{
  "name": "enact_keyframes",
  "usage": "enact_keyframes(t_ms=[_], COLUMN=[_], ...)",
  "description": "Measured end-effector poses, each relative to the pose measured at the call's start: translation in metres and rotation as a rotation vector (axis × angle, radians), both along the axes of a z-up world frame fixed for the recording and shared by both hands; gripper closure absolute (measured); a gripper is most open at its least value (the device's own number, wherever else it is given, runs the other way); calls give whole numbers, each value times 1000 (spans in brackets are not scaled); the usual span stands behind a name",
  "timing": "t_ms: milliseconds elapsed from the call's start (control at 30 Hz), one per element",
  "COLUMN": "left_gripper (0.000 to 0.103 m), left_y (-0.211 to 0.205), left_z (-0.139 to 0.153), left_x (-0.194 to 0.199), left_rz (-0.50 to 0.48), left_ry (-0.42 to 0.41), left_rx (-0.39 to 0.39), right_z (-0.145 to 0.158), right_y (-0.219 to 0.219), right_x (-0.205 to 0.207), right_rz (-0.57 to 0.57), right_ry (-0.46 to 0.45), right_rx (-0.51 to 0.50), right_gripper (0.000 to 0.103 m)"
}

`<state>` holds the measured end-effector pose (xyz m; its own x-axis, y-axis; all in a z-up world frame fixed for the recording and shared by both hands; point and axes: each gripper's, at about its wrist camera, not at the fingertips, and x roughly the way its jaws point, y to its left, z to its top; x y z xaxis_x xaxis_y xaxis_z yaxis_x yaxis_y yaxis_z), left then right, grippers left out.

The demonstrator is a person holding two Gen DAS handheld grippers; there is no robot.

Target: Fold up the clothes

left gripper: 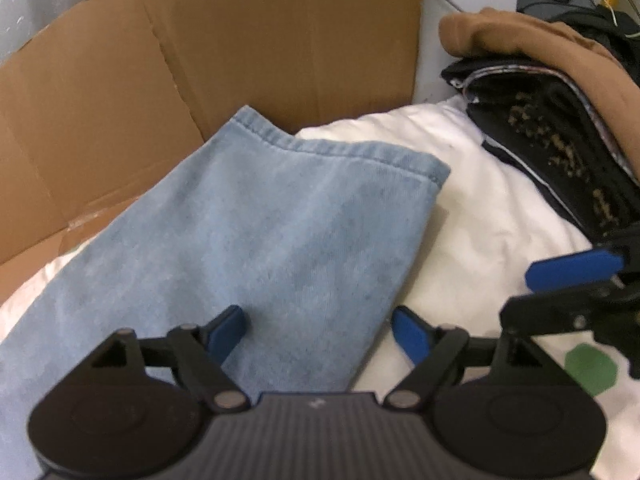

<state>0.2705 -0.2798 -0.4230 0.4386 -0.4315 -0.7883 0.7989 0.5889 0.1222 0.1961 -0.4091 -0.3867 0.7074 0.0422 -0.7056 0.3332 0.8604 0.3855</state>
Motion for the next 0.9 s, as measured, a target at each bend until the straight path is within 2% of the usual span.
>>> enact_keyframes(t_ms=[167, 333, 367, 400, 433, 467, 733, 900], left_gripper=[25, 38, 50, 69, 81, 99, 99, 99], left_y=[7, 14, 14, 13, 13, 12, 14, 19], left_z=[13, 39, 43, 46, 48, 49, 72, 85], left_x=[5, 3, 3, 5, 7, 10, 28, 44], left_rz=[36, 30, 26, 19, 12, 5, -7, -24], left_ry=[-29, -85, -89, -86, -74, -53, 24, 65], left_rx=[-18, -86, -102, -111, -117, -125, -201, -217], right_z=[0, 1, 0, 0, 0, 0, 13, 22], right_y=[0, 4, 5, 5, 5, 5, -1, -4], right_x=[0, 3, 4, 5, 6, 8, 34, 62], right_rz=[-10, -9, -2, 2, 2, 2, 16, 49], right_ry=[-3, -8, -10, -13, -14, -15, -69, -102], right_rx=[7, 0, 5, 8, 6, 4, -23, -89], right_gripper=[55, 55, 55, 55, 55, 55, 55, 55])
